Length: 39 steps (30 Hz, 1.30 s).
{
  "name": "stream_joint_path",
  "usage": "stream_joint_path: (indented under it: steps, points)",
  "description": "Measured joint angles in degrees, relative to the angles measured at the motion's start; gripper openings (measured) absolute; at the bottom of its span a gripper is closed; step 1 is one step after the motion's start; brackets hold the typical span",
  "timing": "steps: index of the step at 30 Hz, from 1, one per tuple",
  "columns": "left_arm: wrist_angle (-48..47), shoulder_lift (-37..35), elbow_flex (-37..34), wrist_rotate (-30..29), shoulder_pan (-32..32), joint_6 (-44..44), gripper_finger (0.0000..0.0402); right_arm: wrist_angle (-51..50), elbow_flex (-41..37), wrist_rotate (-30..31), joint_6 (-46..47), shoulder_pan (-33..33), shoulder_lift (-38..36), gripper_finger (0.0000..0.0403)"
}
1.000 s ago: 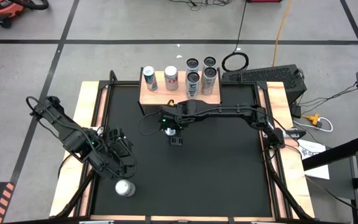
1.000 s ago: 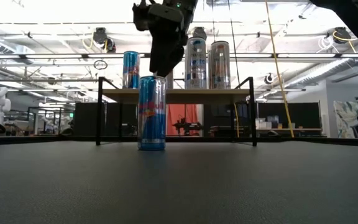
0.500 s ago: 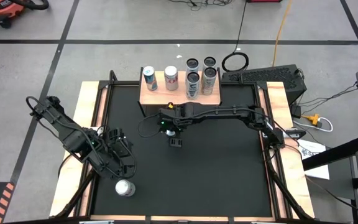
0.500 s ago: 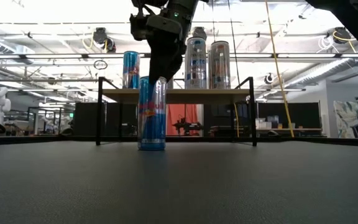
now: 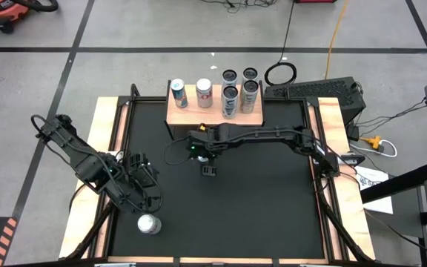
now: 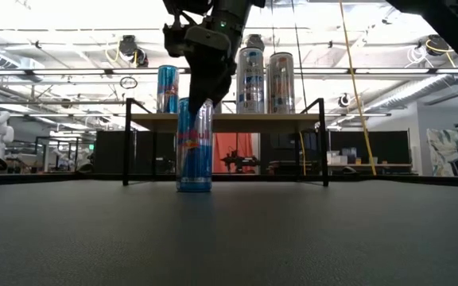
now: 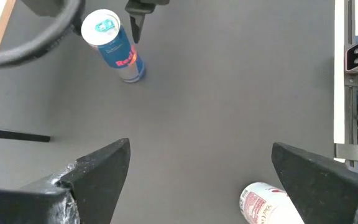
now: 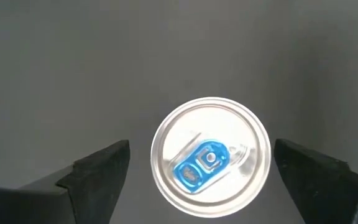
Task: Place canned beverage on shelf
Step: Put the blue soda can on the shelf aligned with the other blue soda can
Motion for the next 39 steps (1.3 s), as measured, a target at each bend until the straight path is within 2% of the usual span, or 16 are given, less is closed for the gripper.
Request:
stream_joint_path:
  steps: [6,22,32,39]
  points:
    - [0.00,0.00,0.00,0.00,-0.01,0.00,0.0393,-0.23,0.00,-0.04,0.02,-0.01,0.02,0.0349]
    - [0.00,0.00,0.00,-0.89,0.00,0.07,0.0393,-2.34,0.04,-0.20,0.03,-0.01,-0.02,0.0191]
    - [0.00,0.00,0.00,-1.01,-0.02,0.07,0.0393,-4.51,0.48,-0.20,-1.11,-0.01,-0.37,0.0195]
    - [-0.02,0.00,0.00,-1.03,0.00,0.07,0.0393,-10.96,7.35,-0.11,-1.70,-0.01,-0.44,0.0189]
